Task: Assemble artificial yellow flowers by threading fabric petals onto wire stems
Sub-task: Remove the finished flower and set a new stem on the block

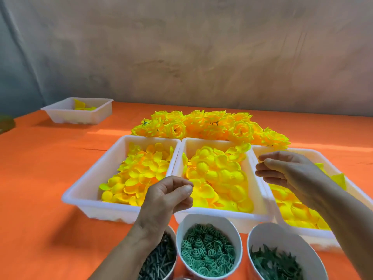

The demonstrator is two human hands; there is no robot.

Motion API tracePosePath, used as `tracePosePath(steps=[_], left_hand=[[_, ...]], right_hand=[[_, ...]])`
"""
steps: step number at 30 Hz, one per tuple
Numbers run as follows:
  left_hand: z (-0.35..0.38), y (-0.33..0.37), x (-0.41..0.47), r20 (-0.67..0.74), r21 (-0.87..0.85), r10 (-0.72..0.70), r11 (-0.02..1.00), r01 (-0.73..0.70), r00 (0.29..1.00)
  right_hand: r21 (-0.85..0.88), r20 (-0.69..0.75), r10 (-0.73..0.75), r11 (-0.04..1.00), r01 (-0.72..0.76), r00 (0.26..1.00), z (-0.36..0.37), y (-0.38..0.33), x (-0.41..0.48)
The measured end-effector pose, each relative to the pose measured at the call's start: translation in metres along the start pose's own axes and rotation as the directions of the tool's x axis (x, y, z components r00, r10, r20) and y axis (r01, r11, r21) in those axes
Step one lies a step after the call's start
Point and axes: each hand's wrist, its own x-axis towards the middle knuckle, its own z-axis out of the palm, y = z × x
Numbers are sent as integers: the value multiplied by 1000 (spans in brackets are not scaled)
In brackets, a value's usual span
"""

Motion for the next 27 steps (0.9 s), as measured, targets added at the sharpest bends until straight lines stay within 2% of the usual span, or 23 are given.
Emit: tracePosePath(steps=[6,9,13,17,20,23,27], left_hand=[[-44,12,-19,-148,-54,-14,999,6,989],[-64,11,-26,-200,-24,-29,999,25,979],[-77,8,-37,-224,110,-39,992,65,974],[-87,1,-47,-199,350,-2,934,73,980],[-91,-6,-52,-157,618,41,783,66,987],[-88,-12,-55,-85,875,91,484,30,992],[-77,-18,-56,16,990,130,134,-34,991]], right_hand=[[-101,95,-73,991,83,993,40,-3,-56],[-129,166,-106,983,128,980,57,0,-74],[-175,207,-160,965,197,965,74,7,-87],[-250,230,-203,933,259,952,83,15,-94],[-276,204,-229,919,281,952,88,21,-103],[-269,159,-237,924,273,959,96,29,-111],[-349,207,-231,890,293,951,104,41,-115]])
